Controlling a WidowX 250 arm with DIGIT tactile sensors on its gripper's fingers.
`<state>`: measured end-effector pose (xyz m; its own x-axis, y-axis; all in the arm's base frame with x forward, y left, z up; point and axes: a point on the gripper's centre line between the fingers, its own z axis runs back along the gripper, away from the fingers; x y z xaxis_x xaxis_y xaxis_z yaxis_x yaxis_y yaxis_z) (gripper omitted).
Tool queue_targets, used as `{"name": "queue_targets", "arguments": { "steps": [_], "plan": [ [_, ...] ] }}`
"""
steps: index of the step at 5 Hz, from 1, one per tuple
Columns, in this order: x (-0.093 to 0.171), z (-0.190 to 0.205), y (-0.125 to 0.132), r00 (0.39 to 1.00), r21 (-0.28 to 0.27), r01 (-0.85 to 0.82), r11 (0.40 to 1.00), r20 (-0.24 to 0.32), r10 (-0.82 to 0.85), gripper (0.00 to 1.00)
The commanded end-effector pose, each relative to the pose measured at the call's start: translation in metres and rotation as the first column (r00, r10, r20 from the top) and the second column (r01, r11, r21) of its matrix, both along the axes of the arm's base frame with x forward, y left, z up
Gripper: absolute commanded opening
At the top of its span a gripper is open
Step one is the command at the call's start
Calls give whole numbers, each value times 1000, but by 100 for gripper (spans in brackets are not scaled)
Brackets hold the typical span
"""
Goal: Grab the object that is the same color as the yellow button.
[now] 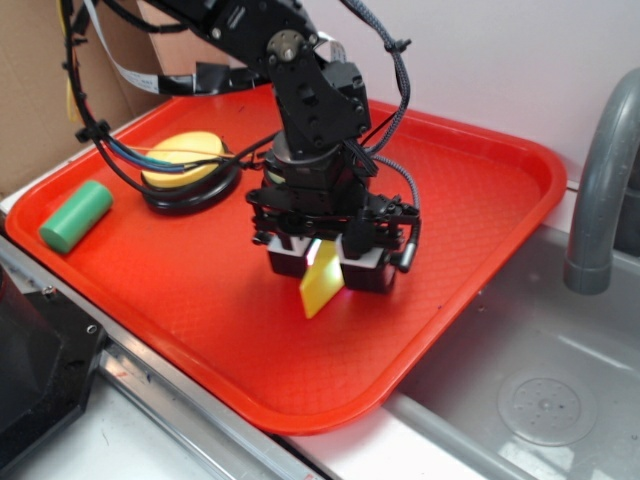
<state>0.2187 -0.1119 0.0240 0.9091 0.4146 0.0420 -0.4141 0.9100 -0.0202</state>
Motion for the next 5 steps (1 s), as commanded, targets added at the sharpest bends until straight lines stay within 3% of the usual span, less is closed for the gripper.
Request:
{"name": "queue_targets", "arguments": {
  "steps": [1,3,5],
  "plan": [
    [-6,93,40,988,-28,155,988,33,-154,0],
    [-30,122,100,990,-37,122,992,78,-119,0],
    [-43,127,111,994,-10,96,995,50,-95,0]
  ]
}}
